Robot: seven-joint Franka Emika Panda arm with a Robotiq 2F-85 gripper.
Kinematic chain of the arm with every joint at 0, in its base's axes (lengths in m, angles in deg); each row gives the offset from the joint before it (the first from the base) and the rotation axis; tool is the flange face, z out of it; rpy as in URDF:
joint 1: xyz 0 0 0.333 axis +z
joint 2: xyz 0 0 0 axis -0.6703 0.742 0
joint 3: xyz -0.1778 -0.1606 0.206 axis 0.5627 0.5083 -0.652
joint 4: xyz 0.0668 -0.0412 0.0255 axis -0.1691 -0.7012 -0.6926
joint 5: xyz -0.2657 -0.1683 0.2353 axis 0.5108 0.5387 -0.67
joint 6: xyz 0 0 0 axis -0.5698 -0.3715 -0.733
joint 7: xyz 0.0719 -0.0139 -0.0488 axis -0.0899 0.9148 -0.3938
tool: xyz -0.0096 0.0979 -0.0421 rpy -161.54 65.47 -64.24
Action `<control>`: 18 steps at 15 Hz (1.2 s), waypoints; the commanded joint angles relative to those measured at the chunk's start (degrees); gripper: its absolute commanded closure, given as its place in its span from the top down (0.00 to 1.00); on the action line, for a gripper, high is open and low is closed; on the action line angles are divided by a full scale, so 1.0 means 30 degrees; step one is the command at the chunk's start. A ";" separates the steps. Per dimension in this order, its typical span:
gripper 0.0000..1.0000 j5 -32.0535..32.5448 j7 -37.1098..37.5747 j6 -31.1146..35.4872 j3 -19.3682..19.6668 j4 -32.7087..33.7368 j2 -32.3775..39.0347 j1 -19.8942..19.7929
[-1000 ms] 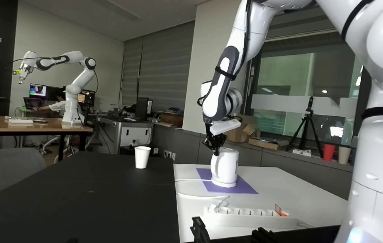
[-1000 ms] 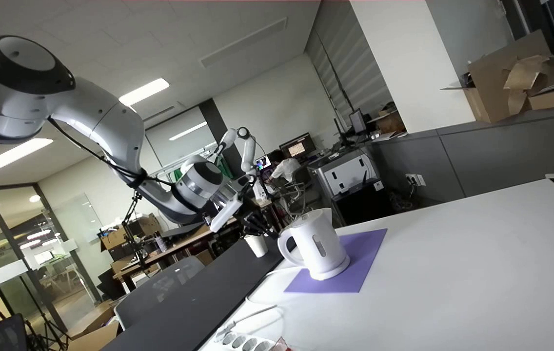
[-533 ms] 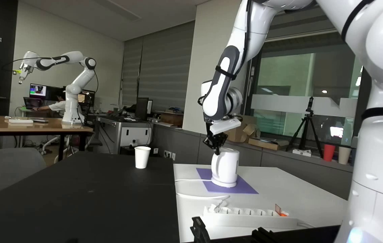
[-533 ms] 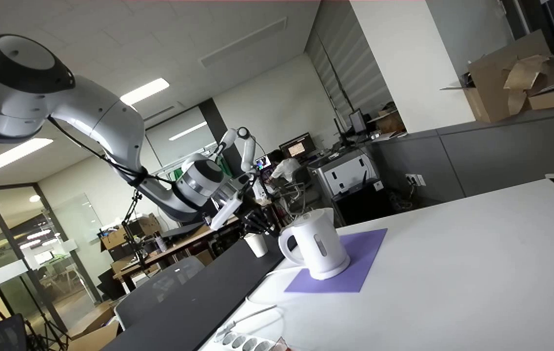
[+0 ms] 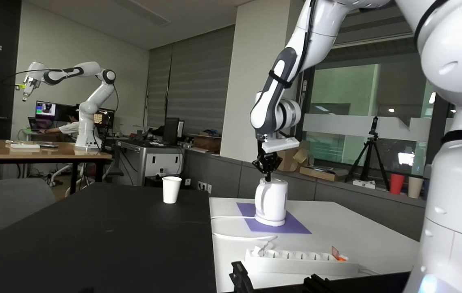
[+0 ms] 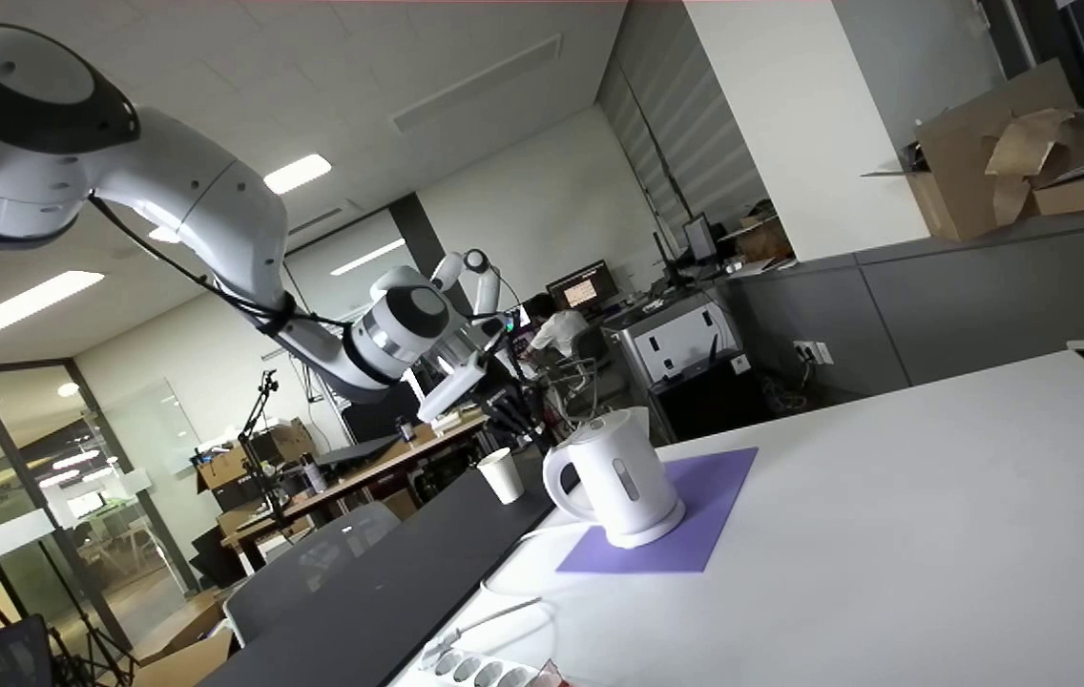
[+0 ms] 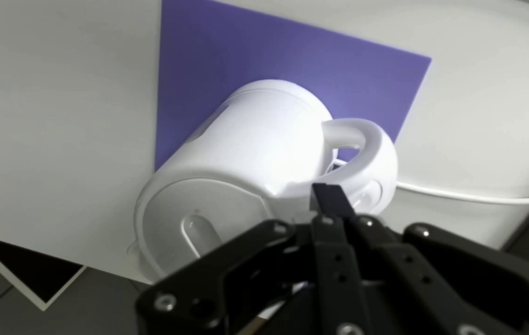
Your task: Switch on the electric kettle then switch it off
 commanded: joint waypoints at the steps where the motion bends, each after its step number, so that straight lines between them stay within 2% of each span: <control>1: 0.00 -0.1841 -0.2180 -0.1229 -0.1866 -0.0182 -0.1286 -0.1917; 7: 0.00 -0.3911 -0.4345 -0.3011 -0.3311 0.0188 -0.2377 -0.3387; 18: 0.00 -0.4259 -0.4771 -0.3729 -0.3545 0.0410 -0.2962 -0.3775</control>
